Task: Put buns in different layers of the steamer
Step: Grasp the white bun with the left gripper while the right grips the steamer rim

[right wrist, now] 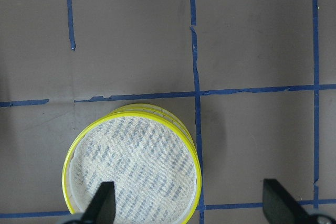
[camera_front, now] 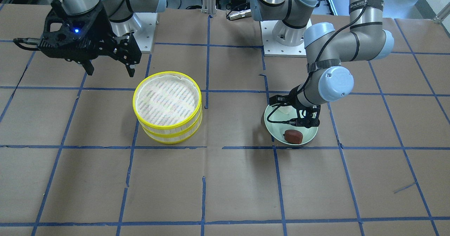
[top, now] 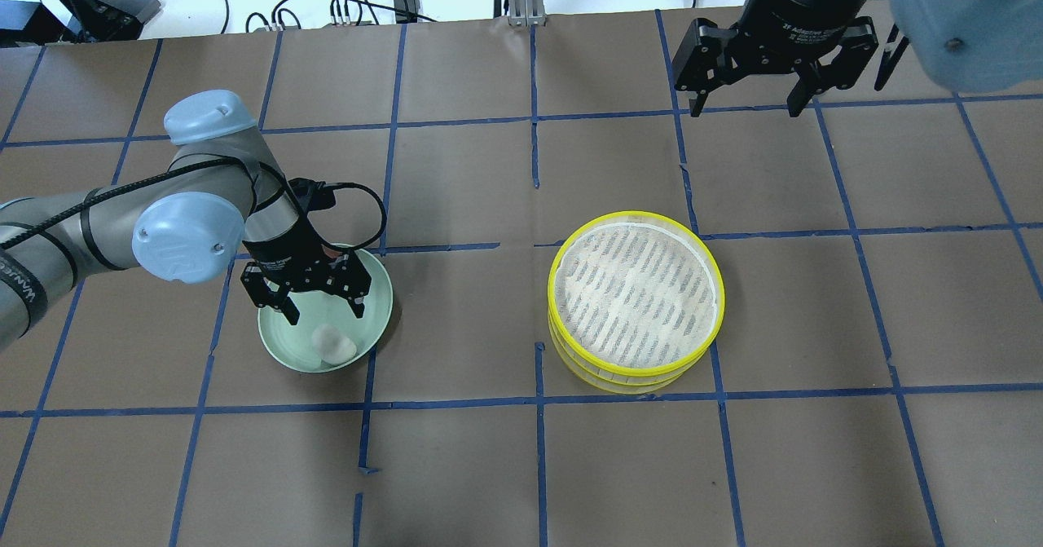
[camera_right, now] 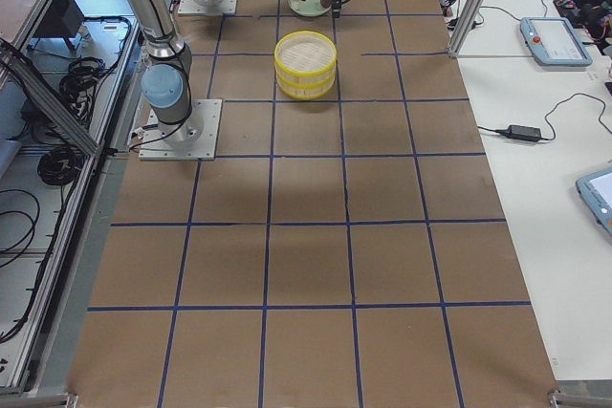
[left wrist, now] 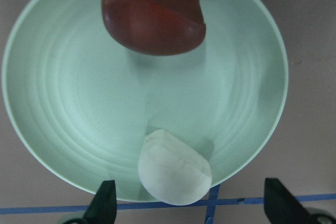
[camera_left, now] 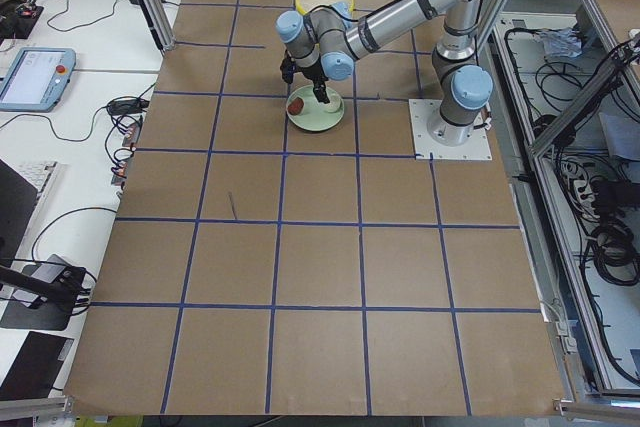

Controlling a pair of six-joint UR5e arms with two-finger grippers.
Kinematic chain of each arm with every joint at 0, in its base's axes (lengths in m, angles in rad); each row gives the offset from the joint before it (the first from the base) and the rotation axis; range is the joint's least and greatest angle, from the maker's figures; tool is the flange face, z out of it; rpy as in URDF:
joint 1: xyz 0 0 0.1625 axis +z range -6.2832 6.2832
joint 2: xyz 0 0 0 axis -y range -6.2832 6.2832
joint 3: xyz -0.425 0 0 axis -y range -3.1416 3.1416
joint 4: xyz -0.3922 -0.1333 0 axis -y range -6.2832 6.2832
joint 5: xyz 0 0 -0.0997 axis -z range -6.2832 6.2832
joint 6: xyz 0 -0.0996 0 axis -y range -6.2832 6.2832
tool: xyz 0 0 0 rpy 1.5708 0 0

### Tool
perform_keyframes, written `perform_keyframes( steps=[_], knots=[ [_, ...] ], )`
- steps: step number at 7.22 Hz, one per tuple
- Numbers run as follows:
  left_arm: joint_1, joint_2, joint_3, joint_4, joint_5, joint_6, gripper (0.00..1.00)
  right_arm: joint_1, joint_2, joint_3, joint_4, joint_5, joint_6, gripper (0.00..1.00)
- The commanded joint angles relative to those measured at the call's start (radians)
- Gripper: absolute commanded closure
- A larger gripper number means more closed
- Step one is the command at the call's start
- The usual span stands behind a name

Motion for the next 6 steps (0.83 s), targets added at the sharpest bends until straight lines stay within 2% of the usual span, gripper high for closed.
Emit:
perform_keyframes(
  steps=[1,3,5,6],
  knots=[
    [0.000,-0.007,-0.020,0.004,0.000,0.003,0.00,0.000,0.015,0.044,0.004,0.004,-0.004,0.00],
    [0.000,-0.022,-0.030,0.004,0.006,0.003,0.01,-0.005,0.027,0.180,-0.029,-0.002,-0.004,0.00],
    [0.000,-0.023,-0.040,0.007,0.006,0.004,0.05,-0.006,0.038,0.335,-0.213,-0.007,-0.004,0.00],
    [0.000,-0.023,-0.043,0.007,0.006,0.006,0.21,-0.008,0.038,0.415,-0.306,-0.009,-0.004,0.00]
  ],
)
